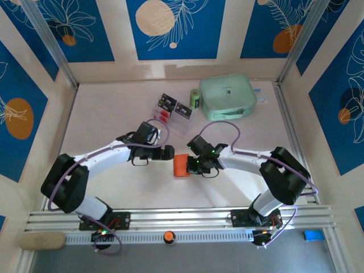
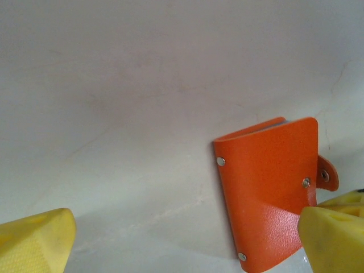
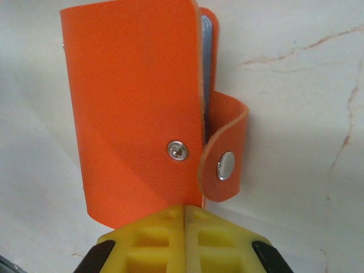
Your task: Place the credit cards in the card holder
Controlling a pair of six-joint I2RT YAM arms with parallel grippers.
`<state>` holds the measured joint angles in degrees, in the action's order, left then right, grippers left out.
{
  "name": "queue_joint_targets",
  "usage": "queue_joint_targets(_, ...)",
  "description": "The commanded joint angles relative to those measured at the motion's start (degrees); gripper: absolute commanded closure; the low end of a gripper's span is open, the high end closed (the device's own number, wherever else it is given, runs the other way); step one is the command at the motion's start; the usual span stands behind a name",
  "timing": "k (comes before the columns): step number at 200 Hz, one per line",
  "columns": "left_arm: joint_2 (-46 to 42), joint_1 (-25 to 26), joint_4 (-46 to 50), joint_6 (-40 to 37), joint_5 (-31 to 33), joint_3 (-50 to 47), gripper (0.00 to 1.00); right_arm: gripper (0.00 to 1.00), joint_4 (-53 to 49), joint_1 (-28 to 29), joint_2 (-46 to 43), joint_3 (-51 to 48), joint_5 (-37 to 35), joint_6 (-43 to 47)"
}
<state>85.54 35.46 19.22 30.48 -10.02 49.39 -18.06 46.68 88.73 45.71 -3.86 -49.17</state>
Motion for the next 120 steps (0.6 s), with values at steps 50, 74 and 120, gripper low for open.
queue_joint_targets(50, 5.9, 5.2, 1.8, -4.6, 1.3, 3.0, 0.0, 0.98, 1.8, -0.4, 0.2, -1.8, 0.9, -1.7)
queue_joint_targets(74, 6.9, 6.1, 1.1, -5.0, 1.7, 2.8, 0.0, 0.98, 1.9, -0.4, 0.2, -1.9, 0.9, -1.8)
queue_joint_targets(120, 8.2, 7.5, 0.4, -6.0, 3.0, 2.7, 0.0, 0.98, 1.9, -0.4, 0.2, -1.7, 1.1, -1.8)
